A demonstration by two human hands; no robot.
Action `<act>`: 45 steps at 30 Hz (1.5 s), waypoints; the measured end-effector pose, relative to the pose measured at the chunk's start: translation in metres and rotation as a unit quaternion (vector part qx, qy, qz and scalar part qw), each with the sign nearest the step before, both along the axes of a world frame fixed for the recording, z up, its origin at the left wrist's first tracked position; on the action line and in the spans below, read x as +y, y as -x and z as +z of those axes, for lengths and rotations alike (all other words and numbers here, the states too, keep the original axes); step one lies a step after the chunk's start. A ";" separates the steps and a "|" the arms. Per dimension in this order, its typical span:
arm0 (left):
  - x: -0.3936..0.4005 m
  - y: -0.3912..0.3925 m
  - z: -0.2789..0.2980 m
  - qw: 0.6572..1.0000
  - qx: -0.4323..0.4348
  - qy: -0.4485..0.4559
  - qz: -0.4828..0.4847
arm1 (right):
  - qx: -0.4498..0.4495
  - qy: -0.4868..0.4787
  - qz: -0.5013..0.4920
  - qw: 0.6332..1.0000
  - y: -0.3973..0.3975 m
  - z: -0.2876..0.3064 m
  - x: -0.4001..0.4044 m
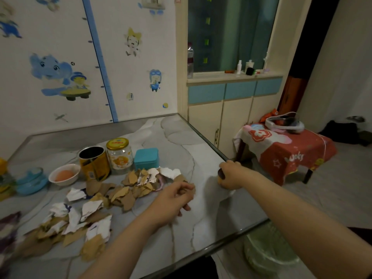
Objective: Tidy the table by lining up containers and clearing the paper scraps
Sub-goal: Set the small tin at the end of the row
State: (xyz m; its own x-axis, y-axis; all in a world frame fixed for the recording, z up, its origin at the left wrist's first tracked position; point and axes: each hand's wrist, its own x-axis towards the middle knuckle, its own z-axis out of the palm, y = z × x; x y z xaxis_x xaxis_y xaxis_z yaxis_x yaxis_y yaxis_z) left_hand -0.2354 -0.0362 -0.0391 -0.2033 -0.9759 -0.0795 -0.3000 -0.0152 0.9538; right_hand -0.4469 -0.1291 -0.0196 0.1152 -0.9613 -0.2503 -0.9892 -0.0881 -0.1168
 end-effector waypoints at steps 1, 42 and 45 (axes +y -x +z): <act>-0.002 0.000 0.000 1.000 0.006 0.000 0.008 | -0.008 -0.007 0.024 1.000 -0.009 0.007 -0.001; 0.002 -0.105 -0.010 0.994 -0.047 -0.031 0.099 | -0.010 0.077 0.099 0.992 -0.160 -0.034 -0.129; 0.013 -0.108 -0.007 0.993 -0.044 -0.023 0.103 | 0.000 0.081 0.094 0.992 -0.159 -0.025 -0.117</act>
State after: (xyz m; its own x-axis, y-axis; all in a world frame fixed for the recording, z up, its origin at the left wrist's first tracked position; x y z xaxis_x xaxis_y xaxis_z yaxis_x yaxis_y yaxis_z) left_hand -0.1272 -0.0230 -0.0456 0.0091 -0.9911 -0.1329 -0.3686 -0.1269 0.9209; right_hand -0.2882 -0.2460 -0.0442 0.2960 -0.9506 -0.0935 -0.9537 -0.2886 -0.0852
